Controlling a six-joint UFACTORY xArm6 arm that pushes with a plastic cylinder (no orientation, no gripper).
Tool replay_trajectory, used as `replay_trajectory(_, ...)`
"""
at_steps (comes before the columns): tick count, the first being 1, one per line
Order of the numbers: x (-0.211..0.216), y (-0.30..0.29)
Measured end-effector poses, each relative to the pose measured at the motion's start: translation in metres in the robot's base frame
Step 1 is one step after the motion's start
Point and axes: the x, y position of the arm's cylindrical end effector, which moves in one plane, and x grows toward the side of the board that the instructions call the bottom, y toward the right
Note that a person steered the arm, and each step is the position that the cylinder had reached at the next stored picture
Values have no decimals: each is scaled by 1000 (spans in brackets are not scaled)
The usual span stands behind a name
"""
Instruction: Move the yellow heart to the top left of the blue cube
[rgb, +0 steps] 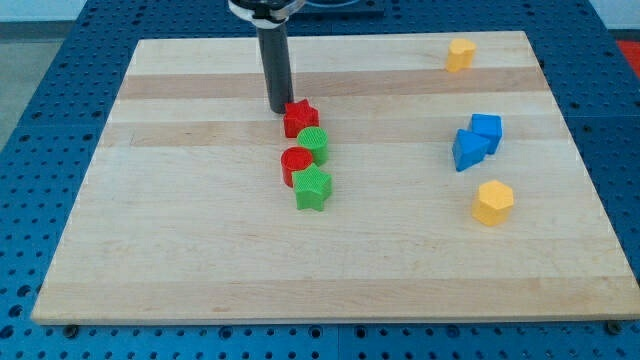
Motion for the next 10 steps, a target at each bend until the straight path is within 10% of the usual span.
replay_trajectory(6, 13, 7)
replay_trajectory(10, -119, 127)
